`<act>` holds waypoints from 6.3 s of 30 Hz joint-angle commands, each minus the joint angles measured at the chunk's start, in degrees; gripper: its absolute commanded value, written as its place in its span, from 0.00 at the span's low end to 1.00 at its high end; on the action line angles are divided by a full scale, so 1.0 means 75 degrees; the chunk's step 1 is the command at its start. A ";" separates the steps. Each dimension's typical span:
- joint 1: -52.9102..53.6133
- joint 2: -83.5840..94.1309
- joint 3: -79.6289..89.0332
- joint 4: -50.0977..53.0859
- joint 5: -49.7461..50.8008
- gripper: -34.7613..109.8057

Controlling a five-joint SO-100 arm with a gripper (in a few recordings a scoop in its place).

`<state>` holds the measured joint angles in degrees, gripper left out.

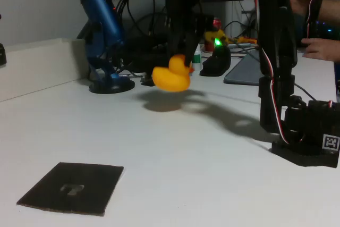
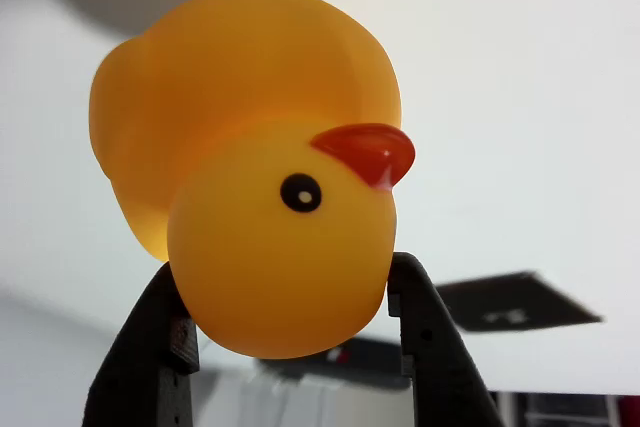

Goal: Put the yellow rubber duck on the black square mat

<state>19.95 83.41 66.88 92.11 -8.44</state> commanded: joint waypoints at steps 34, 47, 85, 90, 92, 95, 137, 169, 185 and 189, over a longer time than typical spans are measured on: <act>-0.6762 0.3797 -0.0117 0.1582 -0.0152 0.30; -0.7746 0.2168 -0.0152 -0.0293 -0.0176 0.31; -0.8449 -0.4125 -0.4184 -0.0398 -0.0410 0.31; -0.8461 -0.4312 -0.4184 -0.0328 -0.0410 0.31; -0.8437 -0.4266 -0.4184 -0.0328 -0.0410 0.31; -0.8426 -0.4242 -0.4184 -0.0328 -0.0410 0.31; -0.7629 0.0609 -0.4102 0.2109 -0.0375 0.48; -0.2871 0.5426 0.1465 0.0000 0.0117 0.32; -0.2883 0.9117 0.8789 -0.3938 0.0117 0.31; -0.2859 0.9879 1.0289 -0.4664 0.0129 0.31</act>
<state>-1.23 153.02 137.46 59.68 -7.29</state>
